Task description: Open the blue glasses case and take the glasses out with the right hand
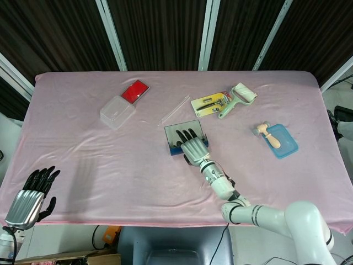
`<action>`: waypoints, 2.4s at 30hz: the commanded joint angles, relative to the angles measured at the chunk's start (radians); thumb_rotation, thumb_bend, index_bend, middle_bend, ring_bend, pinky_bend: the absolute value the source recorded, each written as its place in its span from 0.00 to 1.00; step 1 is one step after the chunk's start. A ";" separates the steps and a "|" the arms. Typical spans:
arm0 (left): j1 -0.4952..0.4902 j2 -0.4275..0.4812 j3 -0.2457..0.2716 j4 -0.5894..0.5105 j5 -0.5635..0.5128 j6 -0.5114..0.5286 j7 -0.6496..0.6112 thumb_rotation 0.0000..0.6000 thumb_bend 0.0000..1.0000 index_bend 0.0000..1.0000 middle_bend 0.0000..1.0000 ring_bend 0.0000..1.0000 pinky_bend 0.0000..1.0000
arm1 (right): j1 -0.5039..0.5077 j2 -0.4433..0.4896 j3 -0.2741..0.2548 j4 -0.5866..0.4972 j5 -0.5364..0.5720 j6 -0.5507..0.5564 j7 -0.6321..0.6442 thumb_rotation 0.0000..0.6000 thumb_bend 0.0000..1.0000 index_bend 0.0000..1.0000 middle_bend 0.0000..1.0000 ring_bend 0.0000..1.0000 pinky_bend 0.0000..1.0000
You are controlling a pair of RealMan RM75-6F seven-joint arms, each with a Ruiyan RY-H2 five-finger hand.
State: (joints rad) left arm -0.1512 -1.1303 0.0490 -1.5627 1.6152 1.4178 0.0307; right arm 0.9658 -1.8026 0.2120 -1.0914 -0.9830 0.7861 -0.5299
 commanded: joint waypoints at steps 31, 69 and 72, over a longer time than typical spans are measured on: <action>-0.005 -0.012 0.012 -0.007 0.013 -0.018 0.039 1.00 0.50 0.00 0.00 0.00 0.03 | -0.071 0.122 -0.132 -0.224 -0.155 0.039 0.053 1.00 0.64 0.42 0.02 0.00 0.00; -0.026 -0.060 0.009 -0.017 -0.029 -0.088 0.158 1.00 0.50 0.00 0.00 0.00 0.03 | -0.241 0.257 -0.204 0.041 -0.397 0.052 0.464 1.00 0.64 0.41 0.02 0.00 0.00; -0.027 -0.061 0.007 -0.017 -0.036 -0.092 0.159 1.00 0.50 0.00 0.00 0.00 0.03 | -0.238 0.253 -0.200 0.048 -0.405 0.050 0.471 1.00 0.64 0.41 0.02 0.00 0.00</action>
State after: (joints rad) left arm -0.1783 -1.1911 0.0564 -1.5798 1.5791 1.3264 0.1897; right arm 0.7273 -1.5497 0.0117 -1.0418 -1.3860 0.8380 -0.0620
